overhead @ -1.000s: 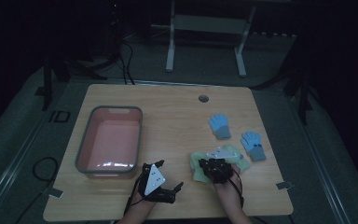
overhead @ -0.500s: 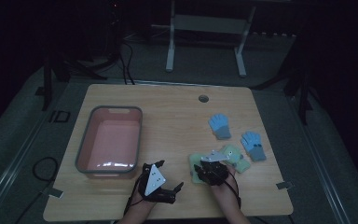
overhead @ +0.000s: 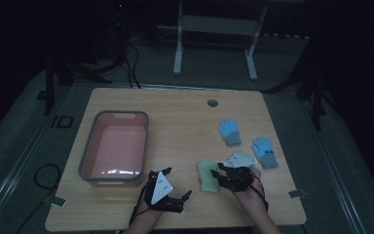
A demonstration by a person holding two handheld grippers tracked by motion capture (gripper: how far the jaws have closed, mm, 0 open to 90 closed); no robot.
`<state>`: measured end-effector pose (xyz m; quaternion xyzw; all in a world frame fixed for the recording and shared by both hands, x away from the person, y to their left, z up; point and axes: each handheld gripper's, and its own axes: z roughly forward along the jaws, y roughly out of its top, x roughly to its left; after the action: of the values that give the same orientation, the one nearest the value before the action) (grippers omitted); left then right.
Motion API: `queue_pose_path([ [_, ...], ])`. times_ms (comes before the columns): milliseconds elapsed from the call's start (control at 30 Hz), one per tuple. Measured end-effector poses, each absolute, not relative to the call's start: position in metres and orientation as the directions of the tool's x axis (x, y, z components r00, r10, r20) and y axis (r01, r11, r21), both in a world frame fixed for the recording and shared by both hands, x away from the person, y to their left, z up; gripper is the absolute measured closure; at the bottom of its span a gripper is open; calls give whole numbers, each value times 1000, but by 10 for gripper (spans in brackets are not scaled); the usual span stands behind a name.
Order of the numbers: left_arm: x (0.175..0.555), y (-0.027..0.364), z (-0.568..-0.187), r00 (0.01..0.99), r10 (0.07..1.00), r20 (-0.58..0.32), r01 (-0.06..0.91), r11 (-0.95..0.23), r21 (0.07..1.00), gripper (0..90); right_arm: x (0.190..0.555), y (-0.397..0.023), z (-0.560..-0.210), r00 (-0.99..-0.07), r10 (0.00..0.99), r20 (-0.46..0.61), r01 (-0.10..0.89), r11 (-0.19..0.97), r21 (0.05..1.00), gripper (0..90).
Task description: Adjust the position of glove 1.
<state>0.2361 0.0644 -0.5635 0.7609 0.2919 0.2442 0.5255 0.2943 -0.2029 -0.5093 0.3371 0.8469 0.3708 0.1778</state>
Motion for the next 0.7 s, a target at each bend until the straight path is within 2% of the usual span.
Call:
queue_pose_path([
  [300, 237, 65, -563, 710, 702, 61, 190, -274, 943, 13, 301, -242, -494, -706, 705, -72, 408, 488, 772, 617],
  [333, 236, 65, -563, 710, 702, 60, 191, -274, 943, 13, 305, -261, -488, -703, 709, -62, 411, 476, 778, 621],
  [467, 236, 65, -564, 708, 704, 59, 191, -272, 943, 13, 311, -286, -481, -701, 709, -80, 399, 482, 780, 621],
  [700, 237, 65, -563, 707, 705, 58, 193, -271, 943, 13, 326, -310, -489, -705, 703, -95, 399, 504, 766, 621],
])
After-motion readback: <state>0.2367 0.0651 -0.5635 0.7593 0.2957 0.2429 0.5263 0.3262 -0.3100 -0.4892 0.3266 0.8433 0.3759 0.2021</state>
